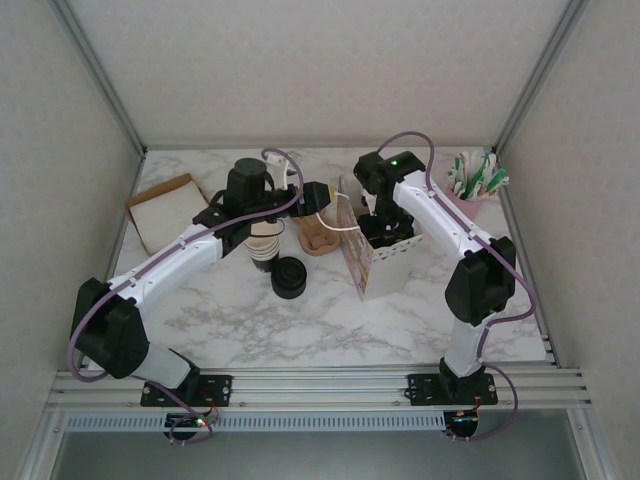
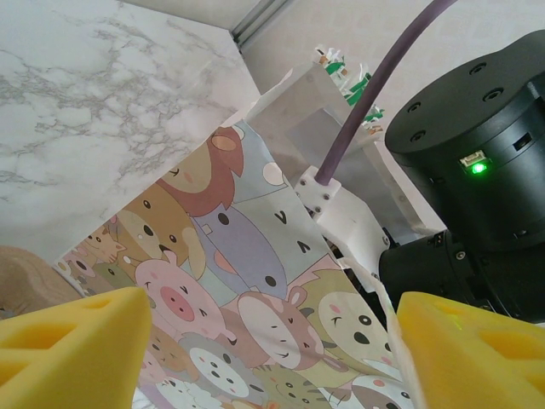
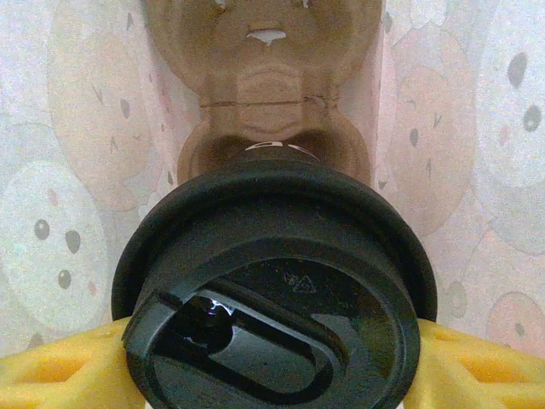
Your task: Pack the takeout coffee
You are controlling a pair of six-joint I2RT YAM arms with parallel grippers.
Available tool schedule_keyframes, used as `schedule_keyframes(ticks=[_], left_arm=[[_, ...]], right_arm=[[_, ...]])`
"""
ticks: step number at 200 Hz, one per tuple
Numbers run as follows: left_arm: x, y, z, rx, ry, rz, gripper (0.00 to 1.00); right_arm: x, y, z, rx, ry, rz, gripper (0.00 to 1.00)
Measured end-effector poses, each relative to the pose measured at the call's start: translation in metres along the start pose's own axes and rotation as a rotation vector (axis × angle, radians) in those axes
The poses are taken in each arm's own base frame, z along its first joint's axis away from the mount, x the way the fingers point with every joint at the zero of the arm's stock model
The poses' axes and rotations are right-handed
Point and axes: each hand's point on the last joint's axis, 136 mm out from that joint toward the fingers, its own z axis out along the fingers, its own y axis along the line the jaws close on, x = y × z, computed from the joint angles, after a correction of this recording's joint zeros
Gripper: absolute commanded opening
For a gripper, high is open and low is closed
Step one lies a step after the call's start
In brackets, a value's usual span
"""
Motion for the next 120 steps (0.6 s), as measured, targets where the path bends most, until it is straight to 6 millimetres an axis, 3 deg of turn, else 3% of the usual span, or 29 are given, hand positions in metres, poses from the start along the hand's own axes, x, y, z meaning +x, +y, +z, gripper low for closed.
schedule_keyframes(ticks=[59, 120], left_arm=[[0.0, 0.0, 0.0, 0.0, 0.001, 0.0, 0.76], [0.0, 0.0, 0.0, -0.001, 0.001, 0.0, 0.76]], right_arm=[[0.0, 0.001, 0.017, 0.005, 0.037, 0.0, 0.69], [-0.003, 0.002, 0.018, 0.001, 0.031, 0.0, 0.7]])
